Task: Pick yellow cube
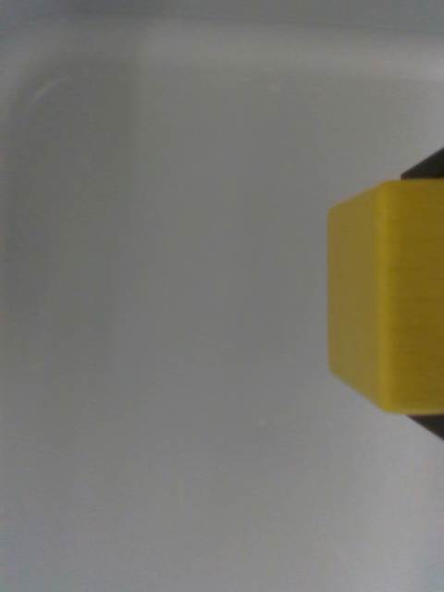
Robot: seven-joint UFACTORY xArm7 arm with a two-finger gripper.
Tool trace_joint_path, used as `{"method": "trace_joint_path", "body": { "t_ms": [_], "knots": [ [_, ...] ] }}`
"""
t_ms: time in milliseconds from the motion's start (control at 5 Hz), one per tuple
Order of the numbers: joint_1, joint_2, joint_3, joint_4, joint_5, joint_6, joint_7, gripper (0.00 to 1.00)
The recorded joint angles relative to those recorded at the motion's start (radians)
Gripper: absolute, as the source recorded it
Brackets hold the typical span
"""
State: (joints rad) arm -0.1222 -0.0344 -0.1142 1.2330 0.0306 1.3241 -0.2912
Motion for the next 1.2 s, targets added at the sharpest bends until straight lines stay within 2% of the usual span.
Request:
{"method": "trace_joint_path", "body": {
  "t_ms": [200,400,600,800,1000,1200],
  "knots": [
    [0.0004,-0.014,0.0,0.029,-0.0031,0.043,0.003,1.0],
    [0.0004,-0.014,0.0,0.029,-0.0031,0.043,0.003,1.0],
    [0.0008,-0.027,0.0,0.056,-0.0059,0.083,0.006,1.0],
    [0.0008,-0.027,0.0,0.056,-0.0059,0.083,0.006,1.0],
    [0.0011,-0.04,-0.001,0.083,-0.0087,0.123,0.009,1.0],
    [0.0011,-0.04,-0.001,0.083,-0.0087,0.123,0.009,1.0]
  ]
}}
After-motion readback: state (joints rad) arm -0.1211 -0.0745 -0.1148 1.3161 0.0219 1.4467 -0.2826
